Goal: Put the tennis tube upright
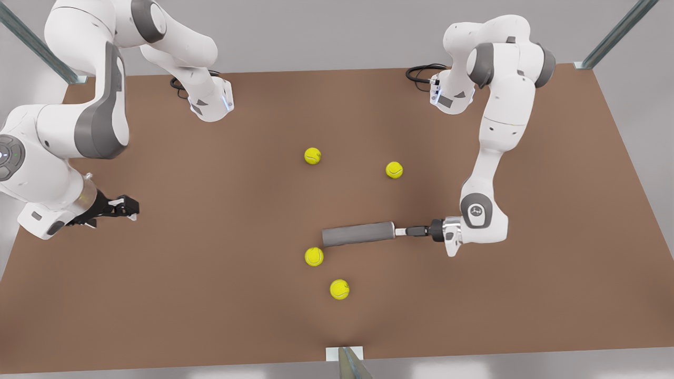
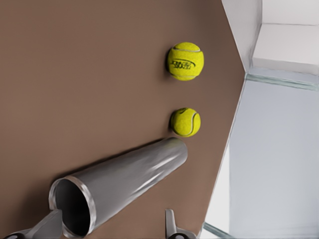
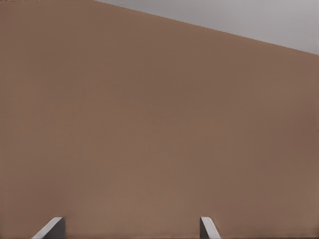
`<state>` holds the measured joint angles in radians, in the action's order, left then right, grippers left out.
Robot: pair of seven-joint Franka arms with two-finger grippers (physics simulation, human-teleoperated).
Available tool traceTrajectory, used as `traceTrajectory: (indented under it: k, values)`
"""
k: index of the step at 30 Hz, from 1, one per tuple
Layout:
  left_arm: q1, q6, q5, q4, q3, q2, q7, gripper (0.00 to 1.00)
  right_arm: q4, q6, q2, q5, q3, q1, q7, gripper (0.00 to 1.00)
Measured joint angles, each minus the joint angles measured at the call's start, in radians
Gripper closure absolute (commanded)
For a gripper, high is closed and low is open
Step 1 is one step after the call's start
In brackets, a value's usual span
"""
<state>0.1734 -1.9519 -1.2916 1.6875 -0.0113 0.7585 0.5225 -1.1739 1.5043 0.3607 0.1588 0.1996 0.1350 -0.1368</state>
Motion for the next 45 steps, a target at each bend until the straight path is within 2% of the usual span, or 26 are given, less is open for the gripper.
traceTrajectory:
  k: [30, 33, 35, 37, 38, 43, 45]
  values:
    - [0.011, -0.01, -0.115, -0.045, -0.077, 0.096, 0.128, 0.01, 0.003, 0.004, 0.001, 0.003, 0.0, 0.004, 0.12, 0.0]
    - [0.011, -0.01, -0.117, -0.047, -0.077, 0.097, 0.13, 0.15, 0.003, 0.004, 0.001, 0.003, 0.0, 0.005, 0.124, 0.0]
    - [0.011, -0.01, -0.118, -0.047, -0.077, 0.097, 0.13, 0.29, 0.003, 0.004, 0.001, 0.003, 0.0, 0.006, 0.126, 0.0]
    - [0.011, -0.01, -0.118, -0.048, -0.077, 0.098, 0.13, 0.35, 0.003, 0.004, 0.001, 0.003, 0.0, 0.006, 0.129, 0.0]
    - [0.01, -0.01, -0.117, -0.049, -0.077, 0.098, 0.129, 0.44, 0.003, 0.004, 0.001, 0.003, 0.0, 0.005, 0.13, 0.0]
    - [0.009, -0.007, -0.115, -0.067, -0.077, 0.1, 0.126, 0.51, 0.003, 0.004, 0.001, 0.003, 0.0, 0.003, 0.134, 0.0]
    - [0.008, -0.004, -0.113, -0.074, -0.076, 0.1, 0.122, 0.64, 0.003, 0.004, 0.001, 0.003, 0.0, 0.003, 0.135, 0.0]
